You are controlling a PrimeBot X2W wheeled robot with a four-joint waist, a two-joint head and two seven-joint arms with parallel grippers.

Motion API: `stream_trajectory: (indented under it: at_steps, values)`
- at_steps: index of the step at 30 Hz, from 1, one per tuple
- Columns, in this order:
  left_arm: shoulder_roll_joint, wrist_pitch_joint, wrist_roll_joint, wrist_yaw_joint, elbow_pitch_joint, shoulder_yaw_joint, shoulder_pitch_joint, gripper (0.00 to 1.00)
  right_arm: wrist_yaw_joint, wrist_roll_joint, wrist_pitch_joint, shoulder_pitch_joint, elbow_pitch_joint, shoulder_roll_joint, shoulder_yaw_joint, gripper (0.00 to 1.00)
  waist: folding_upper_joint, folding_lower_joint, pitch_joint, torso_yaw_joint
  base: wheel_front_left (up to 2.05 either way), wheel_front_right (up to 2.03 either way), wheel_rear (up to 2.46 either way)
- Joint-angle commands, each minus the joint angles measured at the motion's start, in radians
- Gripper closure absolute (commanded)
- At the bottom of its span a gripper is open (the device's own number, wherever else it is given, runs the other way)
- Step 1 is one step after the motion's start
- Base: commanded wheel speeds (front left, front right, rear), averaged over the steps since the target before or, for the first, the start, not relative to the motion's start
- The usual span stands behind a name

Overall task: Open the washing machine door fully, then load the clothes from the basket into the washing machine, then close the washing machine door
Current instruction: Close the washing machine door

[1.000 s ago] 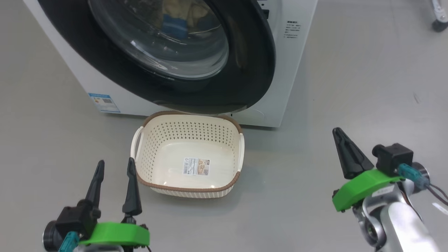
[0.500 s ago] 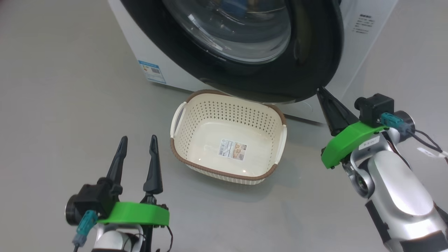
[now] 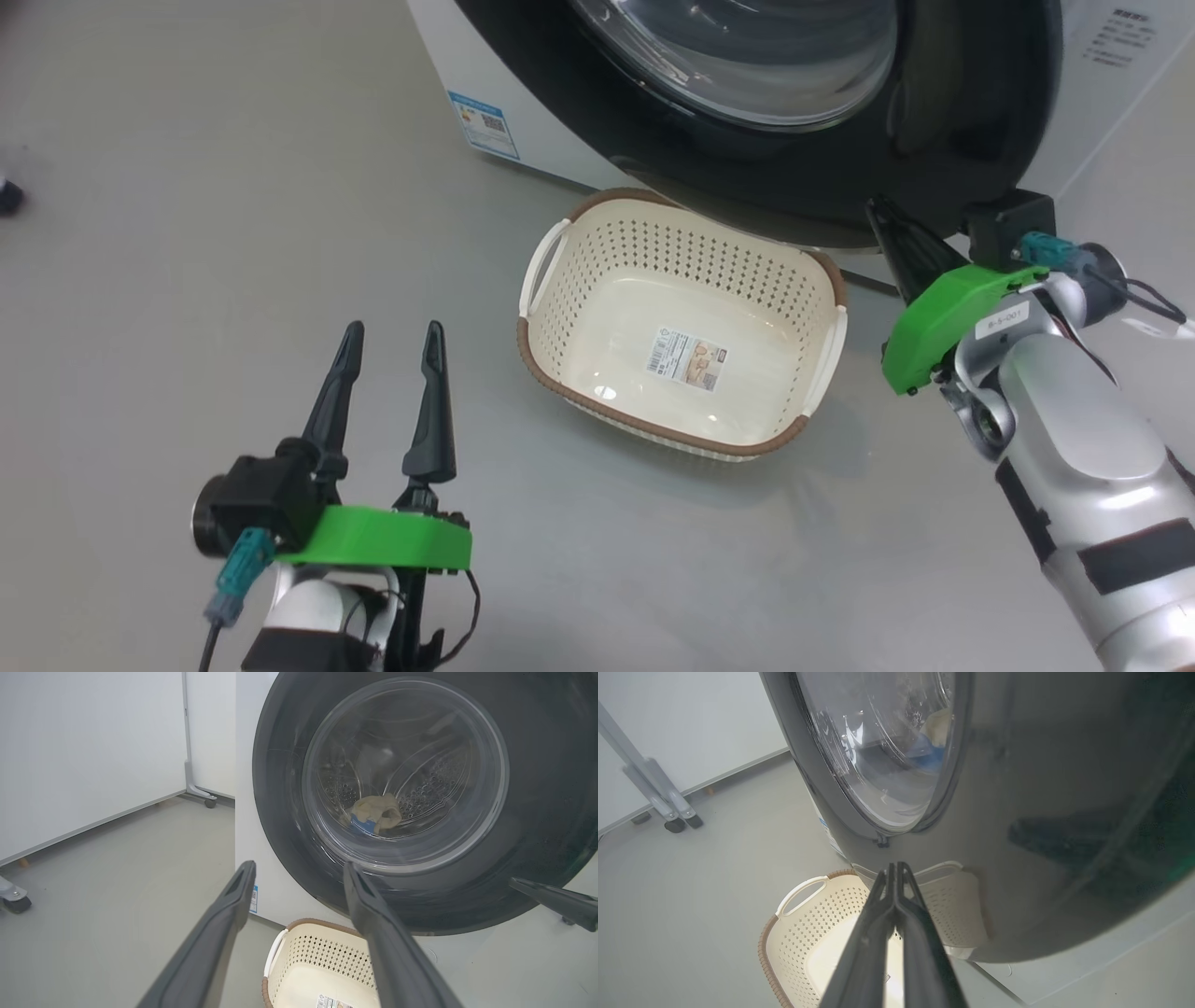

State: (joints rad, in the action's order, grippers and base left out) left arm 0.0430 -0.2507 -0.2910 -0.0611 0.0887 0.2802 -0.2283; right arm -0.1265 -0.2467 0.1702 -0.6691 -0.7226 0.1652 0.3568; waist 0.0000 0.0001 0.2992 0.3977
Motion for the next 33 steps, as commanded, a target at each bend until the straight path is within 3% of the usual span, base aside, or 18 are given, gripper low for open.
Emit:
stream_trajectory:
  at_steps: [1,18,33]
  values:
    - [0.008,-0.011,0.0,0.002,-0.035,-0.029,-0.034,0.0,-0.004,-0.01,0.016,-0.037,0.009,0.003,0.015,1.0,0.0,-0.0001,0.008,0.008,0.0,0.0,0.0]
    - [0.007,-0.011,-0.044,0.042,-0.091,0.008,-0.065,0.0,-0.004,-0.024,0.071,-0.175,-0.209,0.073,0.001,1.0,0.0,-0.0001,0.065,0.05,0.0,0.0,0.0]
    - [0.007,-0.011,-0.049,0.052,-0.095,0.04,-0.084,0.0,-0.004,-0.008,0.087,-0.32,-0.32,0.145,-0.107,1.0,0.0,-0.0001,0.087,0.08,0.0,0.0,0.0]
